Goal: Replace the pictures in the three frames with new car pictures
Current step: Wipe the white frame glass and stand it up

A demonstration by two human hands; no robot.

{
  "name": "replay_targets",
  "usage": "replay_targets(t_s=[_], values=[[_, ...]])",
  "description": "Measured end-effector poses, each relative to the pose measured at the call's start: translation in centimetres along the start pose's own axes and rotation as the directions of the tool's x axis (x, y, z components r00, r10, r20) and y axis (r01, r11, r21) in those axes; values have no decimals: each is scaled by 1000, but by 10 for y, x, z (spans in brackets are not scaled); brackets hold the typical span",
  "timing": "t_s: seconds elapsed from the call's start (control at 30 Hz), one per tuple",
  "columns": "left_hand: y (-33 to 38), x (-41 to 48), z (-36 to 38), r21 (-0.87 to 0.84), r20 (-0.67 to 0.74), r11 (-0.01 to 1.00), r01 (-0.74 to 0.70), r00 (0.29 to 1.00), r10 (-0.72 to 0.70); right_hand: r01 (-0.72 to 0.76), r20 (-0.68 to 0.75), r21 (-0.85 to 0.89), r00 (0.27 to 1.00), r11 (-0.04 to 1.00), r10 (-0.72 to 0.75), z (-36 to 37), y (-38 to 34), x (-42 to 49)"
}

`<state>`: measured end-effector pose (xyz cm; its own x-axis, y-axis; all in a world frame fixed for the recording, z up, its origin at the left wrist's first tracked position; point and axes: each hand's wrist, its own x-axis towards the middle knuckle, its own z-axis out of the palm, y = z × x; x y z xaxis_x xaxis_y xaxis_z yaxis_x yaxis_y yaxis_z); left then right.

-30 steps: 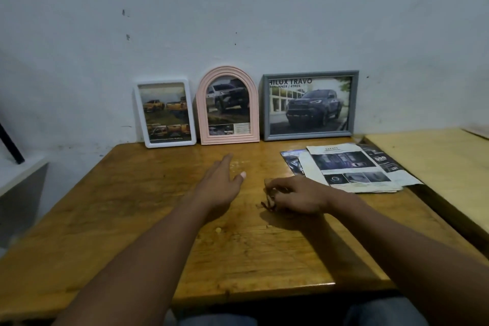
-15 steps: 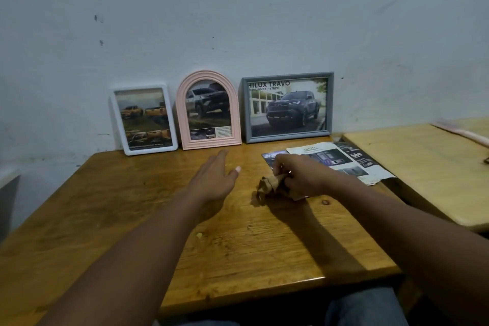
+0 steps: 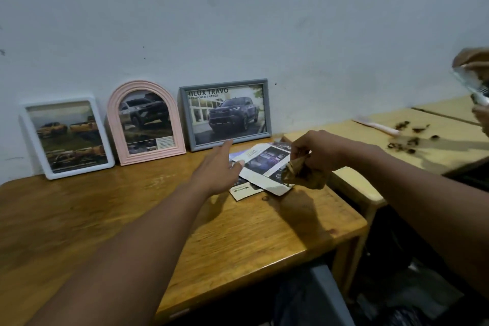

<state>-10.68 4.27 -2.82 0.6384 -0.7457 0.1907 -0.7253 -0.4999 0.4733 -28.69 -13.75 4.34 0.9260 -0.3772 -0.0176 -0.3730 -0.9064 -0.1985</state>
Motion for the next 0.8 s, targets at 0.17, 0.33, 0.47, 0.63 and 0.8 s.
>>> replay_targets(t_s=[0.17,0.33,0.47,0.63,0.8], values=[[14,-6,20,5,50,999,-36,998,36,-33,-67,-88,997,996,28,39,12,-21],[7,-15,34,35,82,999,-27,996,24,-18,209,-5,978,1000,19,72,6,-39],[-3,-24,39,51,84,999,-10,996,6,-59,274,37,961,998,47,62,4,-37],[-5,-16,15,128,95,992,-13,995,1,-22,283,-55,958,998,36,36,-12,-12],[-12,1,-44,210,61,978,0,998,-14,110,71,-14,991,994,-109,-4,-64,39]])
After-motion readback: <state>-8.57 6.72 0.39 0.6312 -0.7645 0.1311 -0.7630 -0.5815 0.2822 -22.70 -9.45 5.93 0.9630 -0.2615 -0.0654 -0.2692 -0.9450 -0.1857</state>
